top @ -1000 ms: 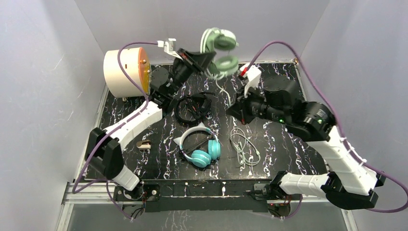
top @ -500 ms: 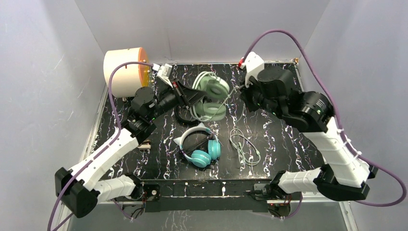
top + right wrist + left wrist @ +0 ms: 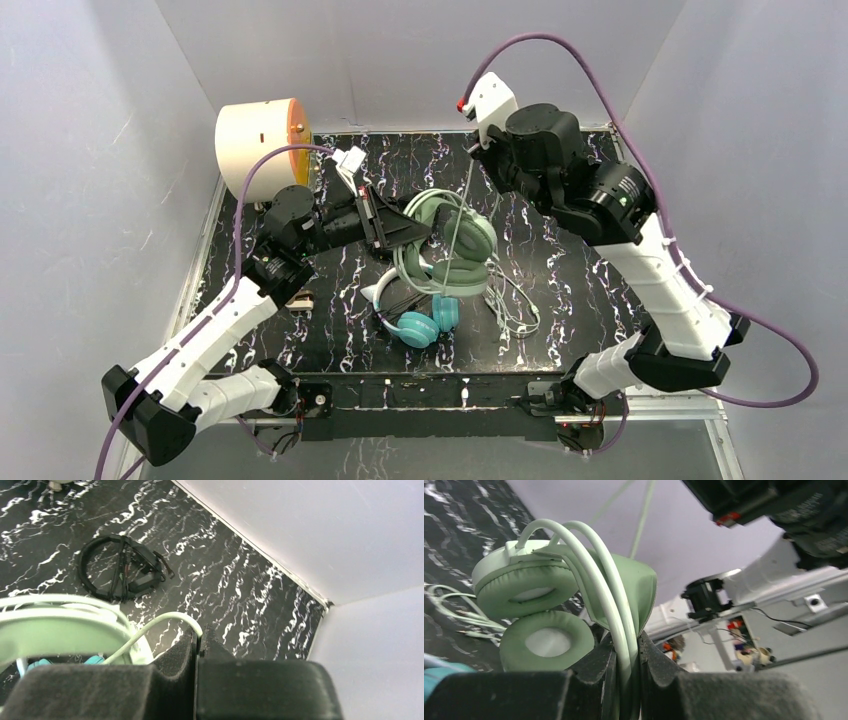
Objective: Wrap the headphones
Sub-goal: Wrap the headphones cable around the headphones.
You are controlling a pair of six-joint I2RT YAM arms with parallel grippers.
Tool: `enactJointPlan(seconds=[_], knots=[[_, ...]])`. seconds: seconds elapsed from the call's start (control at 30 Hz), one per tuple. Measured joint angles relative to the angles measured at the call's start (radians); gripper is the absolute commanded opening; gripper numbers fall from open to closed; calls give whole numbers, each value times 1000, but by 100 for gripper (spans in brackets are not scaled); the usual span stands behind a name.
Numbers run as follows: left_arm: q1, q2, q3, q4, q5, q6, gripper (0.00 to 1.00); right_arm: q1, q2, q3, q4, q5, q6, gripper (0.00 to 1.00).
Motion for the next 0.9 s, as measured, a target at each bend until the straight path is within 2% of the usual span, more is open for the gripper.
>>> enactJointPlan(seconds=[0.1, 0.2, 0.3, 0.57, 0.73, 0.83, 0.9], knots=[[0, -2, 0, 56, 60, -74, 0, -51, 16, -12, 40, -84, -37, 3], [0, -3, 0, 131, 98, -152, 0, -189, 13, -58, 81, -238, -60, 3], [2, -12, -2, 203, 108, -219, 0, -323, -5, -148, 126, -412, -81, 3], [5, -18, -64, 464, 144, -456, 0, -490, -75, -362, 294, -920, -109, 11], [5, 13, -54, 557, 149, -535, 0, -638, -83, -503, 500, -1265, -11, 12], [5, 43, -27, 600, 150, -576, 0, -673, -83, -600, 650, -1403, 97, 13], [5, 67, 1, 627, 153, -599, 0, -673, -83, -661, 758, -1470, 194, 17]])
